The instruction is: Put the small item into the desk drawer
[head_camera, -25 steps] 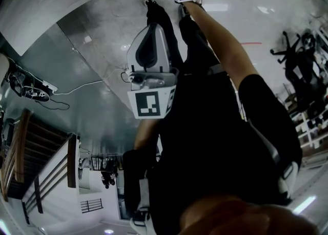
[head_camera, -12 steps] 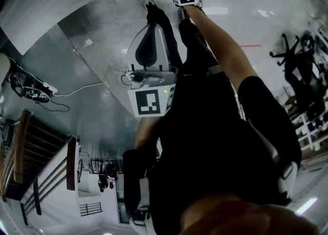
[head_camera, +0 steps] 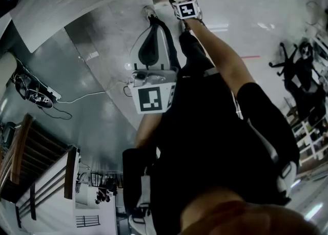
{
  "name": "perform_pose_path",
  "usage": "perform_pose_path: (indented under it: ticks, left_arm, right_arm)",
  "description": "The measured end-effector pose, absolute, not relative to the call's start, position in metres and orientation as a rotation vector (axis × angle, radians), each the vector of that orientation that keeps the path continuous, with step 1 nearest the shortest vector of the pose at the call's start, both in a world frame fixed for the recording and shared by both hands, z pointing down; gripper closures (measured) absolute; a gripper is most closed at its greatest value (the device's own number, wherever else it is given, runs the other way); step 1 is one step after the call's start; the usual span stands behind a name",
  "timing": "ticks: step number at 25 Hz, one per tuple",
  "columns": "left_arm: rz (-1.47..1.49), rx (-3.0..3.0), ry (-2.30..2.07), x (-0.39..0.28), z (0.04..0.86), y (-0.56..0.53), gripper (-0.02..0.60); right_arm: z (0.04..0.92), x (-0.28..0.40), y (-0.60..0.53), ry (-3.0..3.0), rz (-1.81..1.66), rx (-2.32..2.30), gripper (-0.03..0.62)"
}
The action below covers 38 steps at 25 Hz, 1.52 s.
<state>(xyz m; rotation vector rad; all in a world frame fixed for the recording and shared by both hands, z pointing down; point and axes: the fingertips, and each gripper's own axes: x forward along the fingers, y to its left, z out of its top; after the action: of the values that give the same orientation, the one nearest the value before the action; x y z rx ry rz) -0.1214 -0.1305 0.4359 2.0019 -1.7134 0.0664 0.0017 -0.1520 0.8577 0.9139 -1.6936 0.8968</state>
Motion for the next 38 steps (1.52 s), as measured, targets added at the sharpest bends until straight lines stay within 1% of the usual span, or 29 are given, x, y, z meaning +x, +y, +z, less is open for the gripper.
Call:
perform_pose_path:
  ticks: [10,17,21,25,30,33,38]
  left_arm:
    - [0.019,2.037,-1.752,-0.112,0.399,-0.117,0.591]
    - [0.021,2.108,-1.781,-0.092,0.366,-0.100,0.591]
    - [0.047,2.164,-1.816,-0.077,0.352,-0.090,0.591]
    - [0.039,2.147,-1.849,-0.059,0.344,-0.077,0.591]
    - [0.007,2.088,-1.894,-0.039,0.335,-0.053,0.591]
    - [0.018,2.062,-1.927,-0.033,0.336,-0.036,0.591]
    - [-0.009,2.018,-1.957,-0.031,0.332,-0.010,0.591]
  right_arm:
    - [0.780,0.005,-0.153,-1.821,0.861,0.945,0.314]
    - [0.713,0.013,-0.140,-1.934,0.838,0.947,0.385]
    - [0.685,0.013,-0.131,-2.025,0.843,0.906,0.418]
    - [0.659,0.027,-0.119,-2.067,0.812,0.886,0.445]
    - [0.627,0.041,-0.104,-2.146,0.757,0.861,0.519]
    - [0.605,0.048,-0.097,-2.186,0.727,0.867,0.552]
    - [0.557,0.056,-0.081,-2.274,0.721,0.880,0.583]
